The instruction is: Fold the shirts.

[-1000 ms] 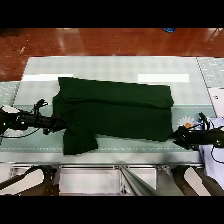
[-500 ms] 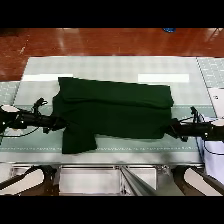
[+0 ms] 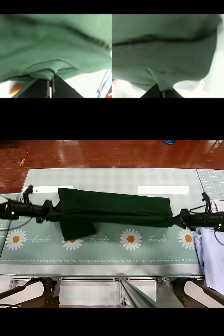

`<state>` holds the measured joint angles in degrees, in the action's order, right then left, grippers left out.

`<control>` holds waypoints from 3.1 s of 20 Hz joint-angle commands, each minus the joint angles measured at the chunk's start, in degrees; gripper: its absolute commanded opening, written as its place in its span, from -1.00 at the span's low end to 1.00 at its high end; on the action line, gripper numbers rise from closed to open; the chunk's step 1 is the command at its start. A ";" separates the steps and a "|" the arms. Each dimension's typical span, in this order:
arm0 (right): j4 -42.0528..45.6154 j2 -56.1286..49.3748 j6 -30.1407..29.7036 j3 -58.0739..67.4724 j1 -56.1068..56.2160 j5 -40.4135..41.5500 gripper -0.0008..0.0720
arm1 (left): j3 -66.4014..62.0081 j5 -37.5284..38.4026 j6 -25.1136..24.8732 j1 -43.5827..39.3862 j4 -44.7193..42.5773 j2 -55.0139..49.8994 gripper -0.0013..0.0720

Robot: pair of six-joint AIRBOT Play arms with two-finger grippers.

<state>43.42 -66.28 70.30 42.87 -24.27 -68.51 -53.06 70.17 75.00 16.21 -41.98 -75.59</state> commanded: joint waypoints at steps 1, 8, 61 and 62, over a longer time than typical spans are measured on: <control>-1.51 -4.90 1.95 7.15 0.11 0.31 -0.91 | -11.39 -1.99 2.40 -3.52 1.53 -6.45 -0.91; -5.62 -16.65 0.33 15.19 0.11 1.44 -0.91 | -36.22 2.16 9.94 -6.60 1.49 -26.08 -0.91; 14.84 26.99 14.34 5.44 8.57 -6.56 -0.91 | -24.68 -16.24 10.47 -49.03 -10.23 -20.79 -0.92; 13.97 29.35 14.67 5.44 8.57 -8.11 -0.91 | -26.71 -16.96 11.47 -51.28 -10.21 -22.53 -0.92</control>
<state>58.78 -46.19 82.81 50.11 -15.75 -72.34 -75.11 54.17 84.51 -29.69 -53.89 -92.58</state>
